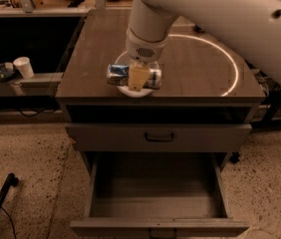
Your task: Place redbull can into middle drawer
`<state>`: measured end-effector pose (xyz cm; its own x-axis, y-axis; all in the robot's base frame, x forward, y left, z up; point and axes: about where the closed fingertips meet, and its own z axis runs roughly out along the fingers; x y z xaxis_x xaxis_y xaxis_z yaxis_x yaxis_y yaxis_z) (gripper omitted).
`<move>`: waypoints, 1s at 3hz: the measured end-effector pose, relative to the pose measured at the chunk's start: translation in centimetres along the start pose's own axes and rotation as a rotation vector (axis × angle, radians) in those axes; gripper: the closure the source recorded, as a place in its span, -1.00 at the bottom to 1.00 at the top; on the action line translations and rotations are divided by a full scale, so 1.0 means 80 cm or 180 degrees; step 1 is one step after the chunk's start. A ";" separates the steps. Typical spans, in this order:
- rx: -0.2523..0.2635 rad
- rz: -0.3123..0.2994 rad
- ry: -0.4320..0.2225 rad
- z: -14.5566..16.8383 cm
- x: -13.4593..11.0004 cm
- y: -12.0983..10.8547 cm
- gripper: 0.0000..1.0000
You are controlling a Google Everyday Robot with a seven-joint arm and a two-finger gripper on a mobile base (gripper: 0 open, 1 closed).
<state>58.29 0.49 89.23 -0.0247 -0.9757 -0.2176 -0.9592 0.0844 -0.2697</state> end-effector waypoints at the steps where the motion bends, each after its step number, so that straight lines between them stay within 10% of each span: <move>1: -0.0059 0.0130 -0.0090 0.003 0.017 0.027 1.00; 3: -0.0123 0.0067 -0.0093 0.017 0.030 0.066 1.00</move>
Offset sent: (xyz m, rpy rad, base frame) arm -0.0495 -0.0199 -0.0350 0.0583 0.0700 -0.0362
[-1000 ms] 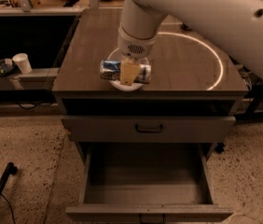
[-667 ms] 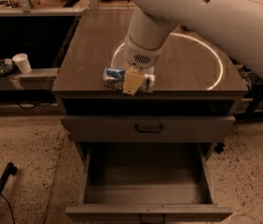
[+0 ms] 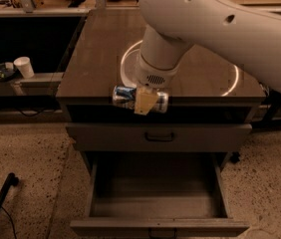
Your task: Place redbull can into middle drawer
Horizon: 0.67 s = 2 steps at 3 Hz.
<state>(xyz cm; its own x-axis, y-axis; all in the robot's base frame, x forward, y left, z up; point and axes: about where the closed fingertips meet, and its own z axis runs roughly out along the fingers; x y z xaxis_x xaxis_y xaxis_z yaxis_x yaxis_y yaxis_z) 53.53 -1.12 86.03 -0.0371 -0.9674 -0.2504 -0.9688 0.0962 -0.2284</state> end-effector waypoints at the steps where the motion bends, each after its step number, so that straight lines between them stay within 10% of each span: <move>1: 0.0006 -0.0167 -0.0001 0.010 0.003 0.019 1.00; 2: 0.0006 -0.0167 -0.0001 0.010 0.003 0.019 1.00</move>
Offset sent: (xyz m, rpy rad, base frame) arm -0.0108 0.0007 -0.0092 -0.0098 -0.0130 0.0414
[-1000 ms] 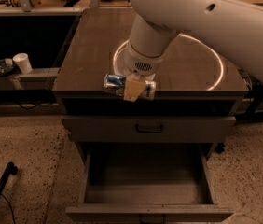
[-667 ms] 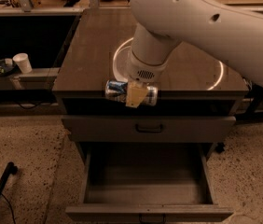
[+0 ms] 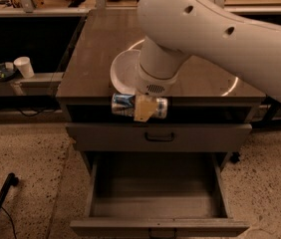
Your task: Place redbull can into middle drawer
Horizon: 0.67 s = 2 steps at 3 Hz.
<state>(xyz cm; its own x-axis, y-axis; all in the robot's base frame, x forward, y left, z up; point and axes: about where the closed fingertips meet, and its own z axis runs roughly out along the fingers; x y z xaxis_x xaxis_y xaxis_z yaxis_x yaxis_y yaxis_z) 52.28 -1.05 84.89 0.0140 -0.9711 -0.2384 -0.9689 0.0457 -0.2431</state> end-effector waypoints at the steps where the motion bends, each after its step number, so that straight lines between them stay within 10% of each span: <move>1: -0.0037 -0.0063 0.0020 0.040 0.006 0.010 1.00; 2: -0.0063 -0.0157 -0.0022 0.114 0.028 0.040 1.00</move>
Offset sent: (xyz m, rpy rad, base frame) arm -0.0142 -0.0015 -0.1877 0.0194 -0.0083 0.0859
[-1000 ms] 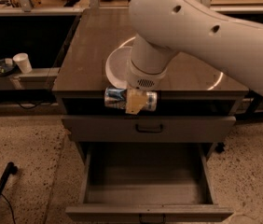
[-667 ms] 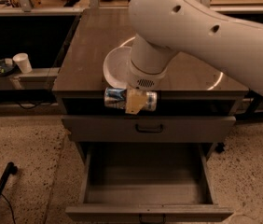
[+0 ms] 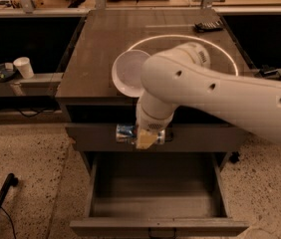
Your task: Place redbull can into middle drawer
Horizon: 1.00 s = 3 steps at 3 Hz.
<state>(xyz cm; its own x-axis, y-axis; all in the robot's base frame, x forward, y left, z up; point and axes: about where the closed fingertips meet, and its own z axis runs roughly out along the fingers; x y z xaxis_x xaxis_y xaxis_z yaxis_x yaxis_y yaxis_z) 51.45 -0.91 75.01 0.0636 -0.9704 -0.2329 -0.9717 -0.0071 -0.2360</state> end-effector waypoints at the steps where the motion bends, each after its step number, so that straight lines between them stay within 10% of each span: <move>1: 0.0045 -0.0148 -0.0145 0.048 0.012 0.023 1.00; 3: 0.0065 -0.0365 -0.0348 0.066 0.023 0.042 1.00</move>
Offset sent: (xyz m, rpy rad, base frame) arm -0.0352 -0.0098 -0.0894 0.1599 -0.0436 0.1929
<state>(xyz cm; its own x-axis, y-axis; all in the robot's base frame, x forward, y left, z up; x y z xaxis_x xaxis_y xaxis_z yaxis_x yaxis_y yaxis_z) 49.50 -1.43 68.82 0.1993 -0.9314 -0.3045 -0.9519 -0.1102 -0.2858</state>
